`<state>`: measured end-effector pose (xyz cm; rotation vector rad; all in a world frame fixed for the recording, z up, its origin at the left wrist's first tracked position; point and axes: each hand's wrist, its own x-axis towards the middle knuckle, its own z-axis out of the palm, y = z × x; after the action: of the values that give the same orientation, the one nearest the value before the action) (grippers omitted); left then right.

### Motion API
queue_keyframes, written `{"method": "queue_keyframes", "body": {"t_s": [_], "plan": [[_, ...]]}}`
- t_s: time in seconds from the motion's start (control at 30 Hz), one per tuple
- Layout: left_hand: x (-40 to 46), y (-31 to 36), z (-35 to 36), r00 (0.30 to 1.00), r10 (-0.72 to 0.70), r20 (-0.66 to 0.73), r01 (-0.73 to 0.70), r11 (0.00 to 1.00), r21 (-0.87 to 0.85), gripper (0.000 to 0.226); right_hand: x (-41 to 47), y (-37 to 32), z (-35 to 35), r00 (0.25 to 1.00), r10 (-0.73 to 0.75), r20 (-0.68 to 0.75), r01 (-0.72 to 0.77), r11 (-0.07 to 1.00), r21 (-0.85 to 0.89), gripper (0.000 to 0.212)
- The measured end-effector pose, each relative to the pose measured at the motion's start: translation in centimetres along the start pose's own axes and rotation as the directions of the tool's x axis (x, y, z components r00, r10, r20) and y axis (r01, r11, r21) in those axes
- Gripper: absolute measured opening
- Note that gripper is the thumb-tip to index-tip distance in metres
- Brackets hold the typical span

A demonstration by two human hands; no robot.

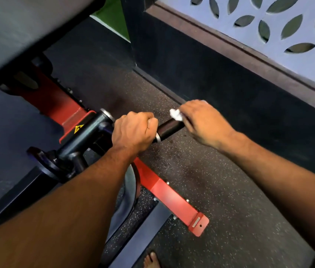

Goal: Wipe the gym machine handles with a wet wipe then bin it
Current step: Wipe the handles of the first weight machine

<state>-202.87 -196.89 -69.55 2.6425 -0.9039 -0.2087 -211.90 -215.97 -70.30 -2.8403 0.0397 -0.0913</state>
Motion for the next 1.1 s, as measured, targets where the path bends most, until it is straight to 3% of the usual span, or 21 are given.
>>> {"method": "queue_keyframes", "body": {"t_s": [0.13,0.27,0.47,0.6,0.73,0.87,0.93,0.97,1.0,1.03,1.07,1.1], "plan": [[0.1,0.1,0.0,1.000,-0.018,-0.017,0.018,1.000,0.002,0.030,-0.9,-5.1,1.7,0.991,-0.131,-0.001,0.130,0.989,0.072,0.021],[0.1,0.1,0.1,1.000,-0.005,-0.015,0.006,1.000,0.009,0.029,-1.9,-3.3,2.0,0.976,-0.218,-0.026,0.219,0.972,0.082,0.033],[0.2,0.1,-0.1,1.000,-0.003,0.024,0.003,0.999,0.037,0.032,-1.2,2.6,0.6,0.997,-0.014,-0.077,0.018,0.998,0.058,0.020],[0.2,0.2,-0.1,0.999,-0.005,0.037,0.003,0.999,0.037,0.031,-1.2,0.8,1.6,0.975,0.108,-0.192,-0.097,0.993,0.069,0.021],[0.3,0.2,-0.1,1.000,-0.002,0.017,0.002,1.000,0.021,0.032,-2.0,-5.6,4.1,0.963,-0.031,-0.268,0.085,0.977,0.193,0.022],[0.3,0.2,0.0,1.000,0.003,0.010,-0.003,1.000,0.005,0.029,-3.4,-6.0,5.1,0.921,-0.075,-0.382,0.190,0.943,0.274,0.026],[0.3,0.1,0.0,1.000,0.005,0.019,-0.005,1.000,0.009,0.028,-4.7,-5.1,5.1,0.903,-0.029,-0.428,0.174,0.936,0.305,0.028],[0.3,0.0,0.0,1.000,0.008,0.023,-0.009,1.000,0.013,0.028,-5.3,-4.9,4.8,0.884,0.084,-0.459,0.094,0.932,0.350,0.028],[0.3,0.0,0.0,1.000,0.012,0.028,-0.012,1.000,0.016,0.029,-5.7,-4.5,4.3,0.824,0.288,-0.487,-0.048,0.894,0.446,0.028],[0.3,0.0,0.0,0.999,0.015,0.030,-0.015,1.000,0.019,0.029,-5.9,-4.2,4.0,0.685,0.557,-0.469,-0.226,0.775,0.590,0.026],[0.3,0.0,0.1,0.999,0.016,0.033,-0.016,0.999,0.027,0.030,-5.8,-3.8,3.7,0.477,0.798,-0.367,-0.354,0.557,0.751,0.023],[0.3,0.0,0.1,0.999,0.017,0.035,-0.018,0.999,0.035,0.030,-5.4,-3.5,3.7,0.273,0.940,-0.204,-0.371,0.298,0.879,0.023]]}}
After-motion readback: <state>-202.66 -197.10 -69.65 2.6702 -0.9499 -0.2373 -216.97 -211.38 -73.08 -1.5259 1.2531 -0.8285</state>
